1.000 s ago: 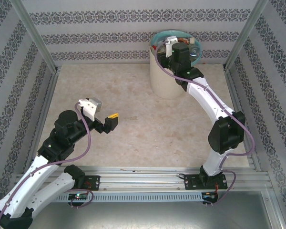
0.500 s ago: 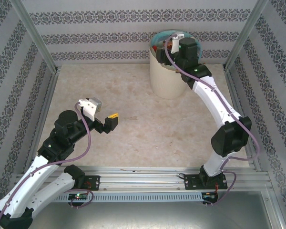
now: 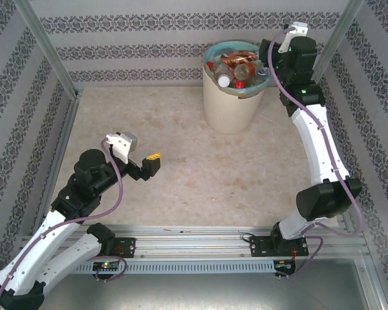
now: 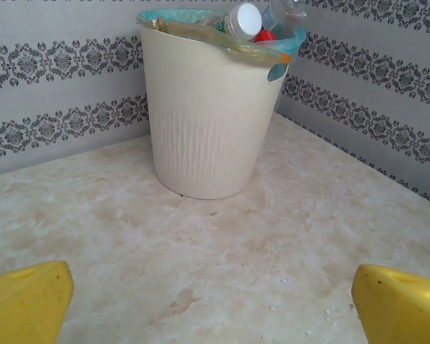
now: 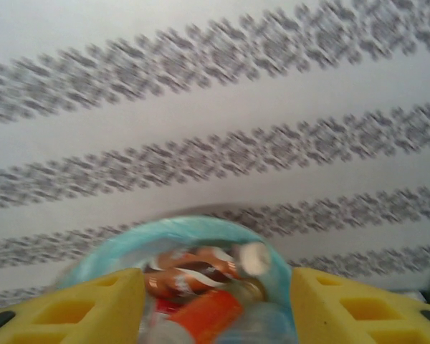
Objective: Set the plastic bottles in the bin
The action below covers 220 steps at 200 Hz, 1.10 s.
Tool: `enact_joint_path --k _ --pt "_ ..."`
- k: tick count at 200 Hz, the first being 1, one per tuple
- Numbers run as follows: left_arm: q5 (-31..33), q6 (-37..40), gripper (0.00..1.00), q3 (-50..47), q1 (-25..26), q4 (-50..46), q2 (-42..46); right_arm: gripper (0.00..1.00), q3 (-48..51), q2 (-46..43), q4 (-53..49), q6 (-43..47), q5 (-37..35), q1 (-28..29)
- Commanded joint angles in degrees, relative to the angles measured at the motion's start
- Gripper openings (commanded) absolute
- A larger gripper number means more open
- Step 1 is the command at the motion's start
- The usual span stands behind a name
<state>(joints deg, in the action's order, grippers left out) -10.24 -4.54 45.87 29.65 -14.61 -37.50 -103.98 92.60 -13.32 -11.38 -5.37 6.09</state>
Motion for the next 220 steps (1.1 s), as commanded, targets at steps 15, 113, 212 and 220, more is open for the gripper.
enact_joint_path --k 15,113,212,220 --pt "0.4 -0.4 1.0 0.6 0.2 -1.2 0.8 0.54 4.1 4.5 -3.0 -2.8 -0.2 -1.8" --pt "2.7 -2.3 1.0 1.1 0.2 1.2 -1.2 0.6 5.0 -1.1 -3.1 -6.2 5.5 -2.0" --pt "29.9 -6.0 1.0 -2.9 -0.4 0.6 -4.8 0.65 32.0 -30.1 -1.4 -10.4 2.2 -0.3" --pt "33.4 -5.5 1.0 -4.1 -1.1 1.9 -5.5 0.66 38.0 -34.4 -0.6 -10.4 0.1 -0.2"
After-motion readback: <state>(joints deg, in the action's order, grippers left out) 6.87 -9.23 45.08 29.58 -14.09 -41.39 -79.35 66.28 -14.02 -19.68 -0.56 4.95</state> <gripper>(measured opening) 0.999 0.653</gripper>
